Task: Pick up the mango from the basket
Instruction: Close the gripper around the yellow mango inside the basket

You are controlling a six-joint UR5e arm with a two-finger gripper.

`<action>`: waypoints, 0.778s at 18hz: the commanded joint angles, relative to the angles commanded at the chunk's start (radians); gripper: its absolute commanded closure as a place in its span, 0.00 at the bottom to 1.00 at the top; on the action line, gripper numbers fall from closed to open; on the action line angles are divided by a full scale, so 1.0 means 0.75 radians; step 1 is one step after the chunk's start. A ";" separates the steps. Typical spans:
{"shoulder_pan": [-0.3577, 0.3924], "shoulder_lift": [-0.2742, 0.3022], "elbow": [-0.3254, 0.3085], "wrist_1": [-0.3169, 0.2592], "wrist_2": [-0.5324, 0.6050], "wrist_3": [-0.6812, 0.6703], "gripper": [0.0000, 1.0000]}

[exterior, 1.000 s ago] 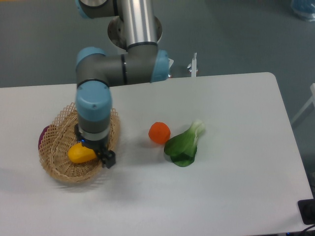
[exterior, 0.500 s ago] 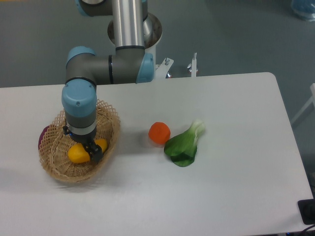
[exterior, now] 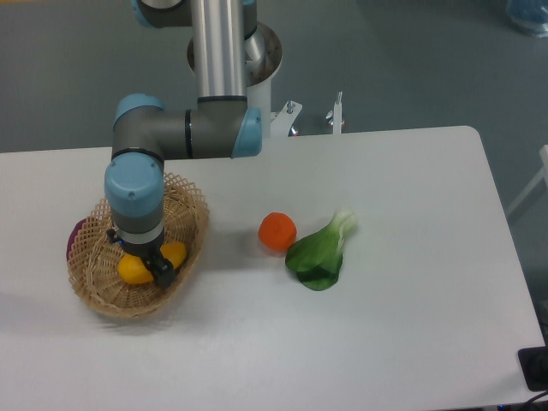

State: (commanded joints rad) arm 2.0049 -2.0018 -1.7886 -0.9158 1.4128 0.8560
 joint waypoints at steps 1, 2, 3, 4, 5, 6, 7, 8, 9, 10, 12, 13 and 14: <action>-0.002 -0.002 -0.002 -0.002 0.000 -0.004 0.00; -0.002 -0.002 0.000 0.002 0.002 -0.008 0.00; -0.004 -0.004 -0.002 0.012 0.002 -0.018 0.00; -0.004 -0.006 0.000 0.024 0.008 -0.039 0.06; -0.006 -0.008 0.000 0.031 0.020 -0.055 0.18; -0.016 -0.010 0.000 0.031 0.031 -0.059 0.27; -0.022 -0.012 -0.002 0.031 0.033 -0.061 0.35; -0.022 -0.012 -0.002 0.029 0.033 -0.063 0.41; -0.025 -0.010 -0.002 0.029 0.033 -0.072 0.47; -0.025 -0.008 -0.002 0.031 0.033 -0.092 0.53; -0.027 0.000 -0.002 0.031 0.033 -0.133 0.61; -0.029 0.002 -0.002 0.029 0.033 -0.151 0.64; -0.035 0.004 -0.002 0.031 0.031 -0.164 0.65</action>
State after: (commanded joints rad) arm 1.9789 -1.9988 -1.7902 -0.8928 1.4358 0.7333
